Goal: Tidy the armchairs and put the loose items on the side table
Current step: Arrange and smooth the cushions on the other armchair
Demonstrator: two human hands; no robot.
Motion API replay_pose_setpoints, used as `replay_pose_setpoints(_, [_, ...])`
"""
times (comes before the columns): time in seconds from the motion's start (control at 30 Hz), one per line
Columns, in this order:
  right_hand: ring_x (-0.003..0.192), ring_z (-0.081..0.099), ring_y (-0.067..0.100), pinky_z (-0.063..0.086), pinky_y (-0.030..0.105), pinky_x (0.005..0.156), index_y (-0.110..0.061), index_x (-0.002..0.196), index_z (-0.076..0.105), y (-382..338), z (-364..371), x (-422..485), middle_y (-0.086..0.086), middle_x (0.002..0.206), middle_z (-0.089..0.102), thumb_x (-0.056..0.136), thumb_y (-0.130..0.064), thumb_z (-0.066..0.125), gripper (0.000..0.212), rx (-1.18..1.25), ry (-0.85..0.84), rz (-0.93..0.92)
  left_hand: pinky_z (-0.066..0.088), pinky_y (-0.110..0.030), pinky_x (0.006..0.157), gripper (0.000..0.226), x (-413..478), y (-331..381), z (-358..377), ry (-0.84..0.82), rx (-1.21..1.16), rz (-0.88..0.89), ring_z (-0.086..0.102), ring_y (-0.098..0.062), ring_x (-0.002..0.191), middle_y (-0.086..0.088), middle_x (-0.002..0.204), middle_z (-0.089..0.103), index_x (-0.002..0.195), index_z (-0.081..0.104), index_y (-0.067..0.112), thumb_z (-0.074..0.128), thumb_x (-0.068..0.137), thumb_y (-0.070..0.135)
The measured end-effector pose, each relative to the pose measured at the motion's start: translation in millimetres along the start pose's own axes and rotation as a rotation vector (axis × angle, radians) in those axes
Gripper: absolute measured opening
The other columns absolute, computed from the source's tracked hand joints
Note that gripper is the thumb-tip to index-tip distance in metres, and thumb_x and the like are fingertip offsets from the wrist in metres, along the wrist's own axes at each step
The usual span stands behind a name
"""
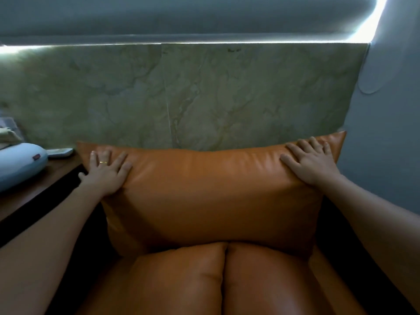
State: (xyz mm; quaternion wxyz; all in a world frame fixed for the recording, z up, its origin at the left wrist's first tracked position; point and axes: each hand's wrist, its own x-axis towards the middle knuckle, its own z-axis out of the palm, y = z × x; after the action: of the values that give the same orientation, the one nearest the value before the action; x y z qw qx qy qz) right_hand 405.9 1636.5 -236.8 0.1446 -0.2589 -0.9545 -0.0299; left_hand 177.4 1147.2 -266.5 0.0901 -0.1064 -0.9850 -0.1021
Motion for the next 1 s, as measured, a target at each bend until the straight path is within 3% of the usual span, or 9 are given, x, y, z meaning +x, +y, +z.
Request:
replay_pose_setpoints(0.1, [0.155, -0.011, 0.027, -0.01, 0.054, 0.122, -0.036, 0.159, 0.014, -15, 8, -26, 0.003, 0.169, -0.001, 0.096, -0.07, 0.015, 0.071, 0.079, 0.002, 0.081, 0.012, -0.072, 0.111, 0.062, -45, -4, 14, -0.034, -0.077, -0.011, -0.021, -0.025, 0.151, 0.012, 0.165, -0.018, 0.152, 0.002, 0.054, 0.021, 0.095, 0.071])
replay_pose_setpoints(0.23, [0.152, -0.023, 0.026, -0.006, 0.056, 0.12, -0.04, 0.159, -0.001, -33, 25, -84, 0.0, 0.167, -0.018, 0.096, -0.072, 0.019, 0.073, 0.233, -0.045, 0.097, 0.016, -0.067, 0.116, 0.078, -109, -5, 26, -0.147, -0.183, 0.044, -0.013, -0.031, 0.152, 0.009, 0.164, -0.021, 0.154, -0.002, 0.048, 0.029, 0.088, 0.076])
replay_pose_setpoints(0.33, [0.151, -0.023, 0.031, 0.0, 0.054, 0.122, -0.038, 0.157, -0.013, -51, 30, -129, 0.002, 0.165, -0.027, 0.095, -0.072, 0.03, 0.083, 0.302, -0.16, 0.101, 0.016, -0.062, 0.118, 0.076, -165, -1, 28, -0.318, -0.177, 0.123, -0.008, -0.03, 0.153, 0.006, 0.167, -0.007, 0.153, 0.001, 0.051, 0.026, 0.088, 0.079])
replay_pose_setpoints(0.43, [0.153, -0.019, 0.03, 0.0, 0.05, 0.123, -0.034, 0.159, -0.007, -87, 30, -187, 0.006, 0.167, -0.02, 0.099, -0.064, 0.035, 0.079, 0.535, -0.386, 0.074, 0.022, -0.051, 0.12, 0.08, -239, -3, 34, -0.437, -0.338, 0.183, 0.015, -0.024, 0.152, 0.004, 0.166, 0.013, 0.154, 0.007, 0.049, 0.024, 0.085, 0.084])
replay_pose_setpoints(0.5, [0.154, -0.015, 0.024, 0.0, 0.047, 0.123, -0.036, 0.159, -0.003, -113, 32, -231, 0.004, 0.168, -0.01, 0.101, -0.06, 0.034, 0.073, 0.6, -0.484, -0.064, 0.025, -0.043, 0.12, 0.078, -290, -7, 36, -0.43, -0.529, 0.148, 0.024, -0.016, 0.149, 0.007, 0.164, 0.02, 0.156, 0.011, 0.043, 0.028, 0.088, 0.08])
replay_pose_setpoints(0.6, [0.154, -0.007, 0.011, 0.009, 0.043, 0.125, -0.047, 0.157, -0.001, -145, 18, -289, -0.014, 0.167, -0.003, 0.099, -0.059, 0.043, 0.073, 0.729, -0.429, -0.271, 0.022, -0.03, 0.117, 0.072, -350, -11, 29, -0.421, -0.782, 0.04, 0.024, -0.011, 0.148, 0.012, 0.162, 0.02, 0.157, 0.013, 0.039, 0.036, 0.095, 0.066])
replay_pose_setpoints(0.7, [0.154, -0.002, 0.009, 0.011, 0.045, 0.126, -0.051, 0.155, -0.002, -180, -3, -338, -0.022, 0.164, 0.0, 0.099, -0.056, 0.046, 0.073, 1.0, -0.494, -0.23, 0.02, -0.025, 0.114, 0.072, -387, -23, 25, -0.394, -0.877, 0.013, 0.022, -0.007, 0.146, 0.014, 0.162, 0.019, 0.157, 0.011, 0.039, 0.04, 0.096, 0.062])
replay_pose_setpoints(0.87, [0.153, -0.017, 0.018, 0.006, 0.052, 0.123, -0.059, 0.151, -0.001, -217, 2, -413, -0.023, 0.165, -0.007, 0.098, -0.055, 0.049, 0.073, 0.951, -0.504, -0.243, 0.013, -0.032, 0.122, 0.063, -424, -38, 31, -0.342, -0.82, 0.067, 0.012, -0.005, 0.15, 0.011, 0.165, 0.015, 0.152, 0.017, 0.051, 0.04, 0.095, 0.064])
replay_pose_setpoints(1.0, [0.155, -0.005, 0.016, 0.014, 0.05, 0.123, -0.056, 0.153, 0.005, -226, 5, -454, -0.019, 0.166, -0.004, 0.097, -0.055, 0.051, 0.073, 1.016, -0.392, -0.069, 0.014, -0.028, 0.118, 0.074, -444, -46, 38, -0.311, -0.896, 0.048, 0.013, -0.003, 0.149, 0.015, 0.163, 0.016, 0.151, 0.02, 0.054, 0.04, 0.085, 0.08])
